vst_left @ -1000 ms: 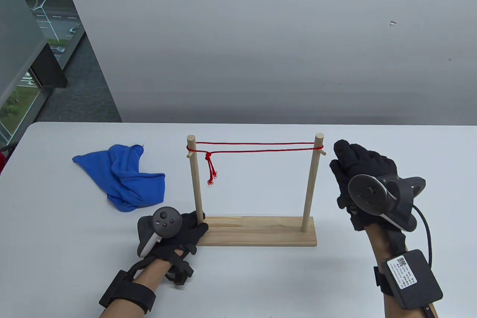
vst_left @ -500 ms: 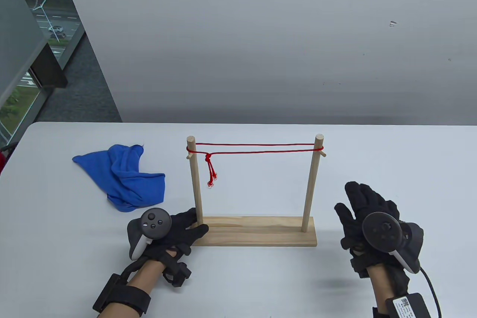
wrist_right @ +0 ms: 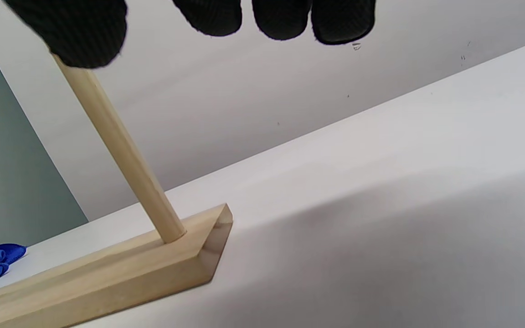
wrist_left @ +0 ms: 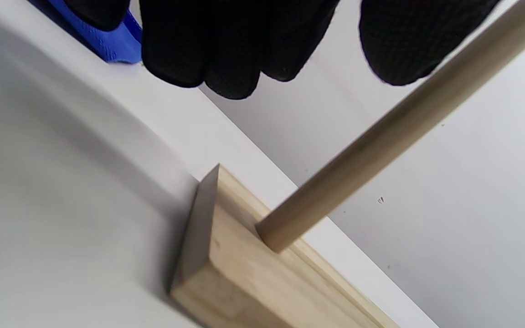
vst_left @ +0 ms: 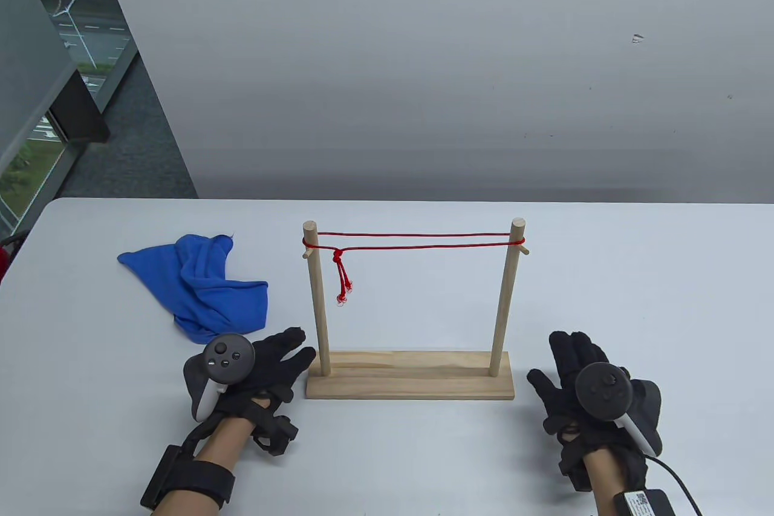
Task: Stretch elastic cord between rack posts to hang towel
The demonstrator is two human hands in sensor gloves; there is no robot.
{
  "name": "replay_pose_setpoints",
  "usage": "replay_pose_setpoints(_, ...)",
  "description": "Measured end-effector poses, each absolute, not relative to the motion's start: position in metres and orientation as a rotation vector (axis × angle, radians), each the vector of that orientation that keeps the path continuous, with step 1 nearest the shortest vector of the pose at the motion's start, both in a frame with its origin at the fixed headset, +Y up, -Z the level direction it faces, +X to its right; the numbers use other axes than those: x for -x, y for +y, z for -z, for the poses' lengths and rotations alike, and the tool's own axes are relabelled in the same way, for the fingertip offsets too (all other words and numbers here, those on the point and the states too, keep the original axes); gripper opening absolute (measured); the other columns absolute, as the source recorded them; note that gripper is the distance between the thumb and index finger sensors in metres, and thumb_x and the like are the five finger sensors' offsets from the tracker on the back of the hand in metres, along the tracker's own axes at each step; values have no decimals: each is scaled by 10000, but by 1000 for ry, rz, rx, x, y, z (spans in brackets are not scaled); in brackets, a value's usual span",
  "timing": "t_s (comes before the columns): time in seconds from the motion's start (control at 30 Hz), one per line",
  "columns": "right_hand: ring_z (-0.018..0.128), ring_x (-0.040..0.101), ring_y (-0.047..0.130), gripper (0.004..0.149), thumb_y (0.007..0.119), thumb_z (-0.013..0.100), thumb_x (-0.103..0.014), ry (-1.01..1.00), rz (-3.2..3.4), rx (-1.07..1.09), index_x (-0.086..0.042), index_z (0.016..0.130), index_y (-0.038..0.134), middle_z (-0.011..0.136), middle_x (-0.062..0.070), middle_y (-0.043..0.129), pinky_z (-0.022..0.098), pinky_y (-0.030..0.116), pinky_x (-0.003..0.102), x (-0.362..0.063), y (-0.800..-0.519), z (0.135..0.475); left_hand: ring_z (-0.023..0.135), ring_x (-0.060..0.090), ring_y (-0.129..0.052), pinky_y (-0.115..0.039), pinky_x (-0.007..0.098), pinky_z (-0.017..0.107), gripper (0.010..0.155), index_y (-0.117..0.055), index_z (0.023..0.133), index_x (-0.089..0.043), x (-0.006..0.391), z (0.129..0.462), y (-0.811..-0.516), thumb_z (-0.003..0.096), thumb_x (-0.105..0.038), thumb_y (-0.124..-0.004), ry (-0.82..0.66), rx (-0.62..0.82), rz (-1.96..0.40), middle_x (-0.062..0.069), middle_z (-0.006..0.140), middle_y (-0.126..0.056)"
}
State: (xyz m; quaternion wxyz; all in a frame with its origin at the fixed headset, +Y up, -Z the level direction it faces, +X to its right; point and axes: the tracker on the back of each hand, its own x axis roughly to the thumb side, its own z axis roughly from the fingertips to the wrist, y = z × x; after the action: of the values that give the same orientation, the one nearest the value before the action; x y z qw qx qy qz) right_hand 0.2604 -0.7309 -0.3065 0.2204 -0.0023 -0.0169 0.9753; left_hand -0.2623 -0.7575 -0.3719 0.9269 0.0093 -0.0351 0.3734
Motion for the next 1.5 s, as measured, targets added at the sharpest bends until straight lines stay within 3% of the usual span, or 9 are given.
replay_pose_setpoints(0.23,1020,465,439,760,677,465,-570,-74,-2689,-15,-210,1059,367,1107,162,332,619,296,762,-255,-729,304,896,374,-825,-557,641,726,661,-767,975,-215,300,381,-735,413,-543,-880,62,-66,-745,63,1006,-859)
replay_pose_setpoints(0.37,1018,463,446,756,679,465,-565,-95,-2675,-18,-208,1057,374,1105,163,338,619,303,760,-254,-726,303,973,383,-728,-504,657,741,782,-647,1046,-213,330,392,-723,388,-537,-920,135,-70,-629,66,1093,-732)
replay_pose_setpoints(0.6,1017,462,448,752,678,467,-562,-96,-2671,-17,-204,1056,378,1103,165,348,619,307,759,-254,-727,303,1127,418,-405,-284,716,757,1101,-351,1133,-220,365,433,-714,320,-633,-967,220,128,-437,65,1221,-391)
replay_pose_setpoints(0.77,1017,461,450,751,679,466,-561,-115,-2680,-12,-202,1055,383,1101,168,355,619,309,759,-255,-727,303,1160,417,-240,-194,737,748,1239,-205,1139,-252,375,465,-721,278,-691,-979,266,299,-360,66,1243,-197)
replay_pose_setpoints(0.97,1019,459,450,747,679,466,-560,-110,-2690,-4,-200,1054,389,1100,165,361,619,311,758,-255,-727,302,1155,433,-225,-243,780,734,1318,-136,1128,-246,388,491,-740,243,-703,-999,335,435,-348,95,1223,-88)
replay_pose_setpoints(1.27,1018,456,452,743,680,465,-558,-90,-2706,18,-194,1051,402,1099,163,370,620,315,757,-255,-731,305,1004,429,-555,-386,716,758,1265,-248,1133,-192,393,514,-757,247,-662,-1020,353,459,-296,101,1187,-400)
replay_pose_setpoints(1.4,1017,457,452,741,680,465,-557,-94,-2707,27,-194,1050,407,1098,160,372,619,316,757,-256,-732,307,914,410,-674,-480,681,744,1087,-475,1105,-185,390,517,-757,278,-633,-1018,343,420,-247,93,1115,-582)
replay_pose_setpoints(1.5,1016,454,460,738,681,464,-556,-113,-2708,25,-193,1048,414,1097,161,380,620,322,755,-256,-731,307,732,372,-865,-613,628,696,799,-739,969,-219,385,515,-756,306,-567,-1020,329,282,-222,63,941,-808)
